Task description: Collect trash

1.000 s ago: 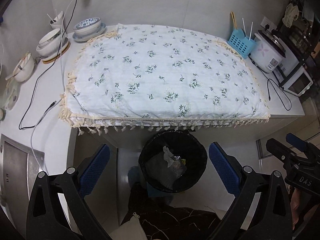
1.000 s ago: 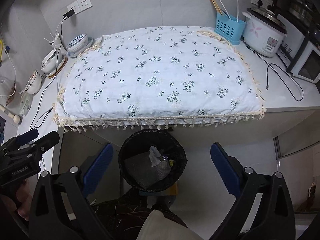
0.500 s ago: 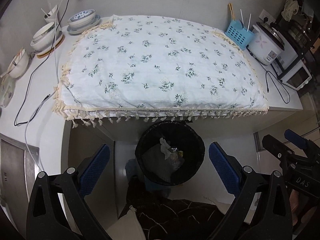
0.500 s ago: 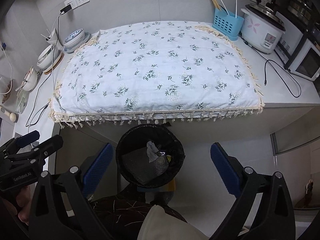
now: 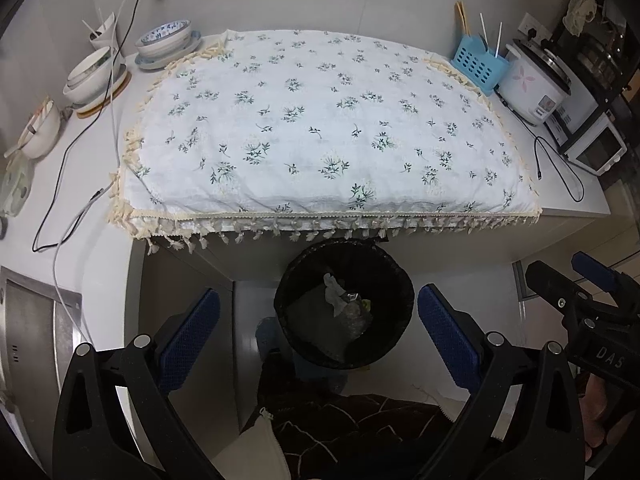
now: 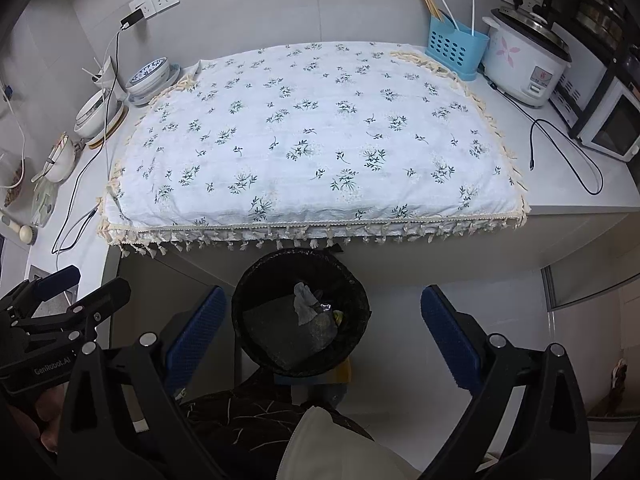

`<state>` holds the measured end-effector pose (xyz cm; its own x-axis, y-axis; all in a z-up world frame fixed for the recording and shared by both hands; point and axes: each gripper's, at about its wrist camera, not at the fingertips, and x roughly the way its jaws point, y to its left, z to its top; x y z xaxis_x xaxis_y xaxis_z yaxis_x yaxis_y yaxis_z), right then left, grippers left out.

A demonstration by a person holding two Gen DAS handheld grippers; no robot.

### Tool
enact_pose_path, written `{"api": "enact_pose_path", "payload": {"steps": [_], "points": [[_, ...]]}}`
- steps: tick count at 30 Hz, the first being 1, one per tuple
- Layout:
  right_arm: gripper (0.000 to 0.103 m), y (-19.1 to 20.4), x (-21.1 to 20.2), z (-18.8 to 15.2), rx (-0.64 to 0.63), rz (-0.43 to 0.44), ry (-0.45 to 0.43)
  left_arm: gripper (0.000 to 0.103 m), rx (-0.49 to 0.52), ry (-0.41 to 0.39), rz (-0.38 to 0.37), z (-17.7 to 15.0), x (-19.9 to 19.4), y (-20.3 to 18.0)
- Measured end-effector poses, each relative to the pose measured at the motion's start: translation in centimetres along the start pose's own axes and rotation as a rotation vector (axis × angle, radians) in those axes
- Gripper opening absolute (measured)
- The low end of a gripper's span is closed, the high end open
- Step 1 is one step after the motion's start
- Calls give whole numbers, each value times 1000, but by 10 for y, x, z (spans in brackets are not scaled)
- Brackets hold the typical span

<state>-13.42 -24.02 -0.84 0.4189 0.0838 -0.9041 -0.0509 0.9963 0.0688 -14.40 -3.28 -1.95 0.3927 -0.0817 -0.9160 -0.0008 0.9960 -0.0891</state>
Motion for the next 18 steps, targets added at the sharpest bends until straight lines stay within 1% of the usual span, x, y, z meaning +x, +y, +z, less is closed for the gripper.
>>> {"api": "enact_pose_path", "payload": {"steps": [13, 18], "points": [[94, 2, 3, -4, 5, -4, 5, 97, -33, 13, 11, -7, 0, 7], [94, 1, 4, -5, 1, -5, 4, 97, -26, 16, 13, -7, 0, 6]]}}
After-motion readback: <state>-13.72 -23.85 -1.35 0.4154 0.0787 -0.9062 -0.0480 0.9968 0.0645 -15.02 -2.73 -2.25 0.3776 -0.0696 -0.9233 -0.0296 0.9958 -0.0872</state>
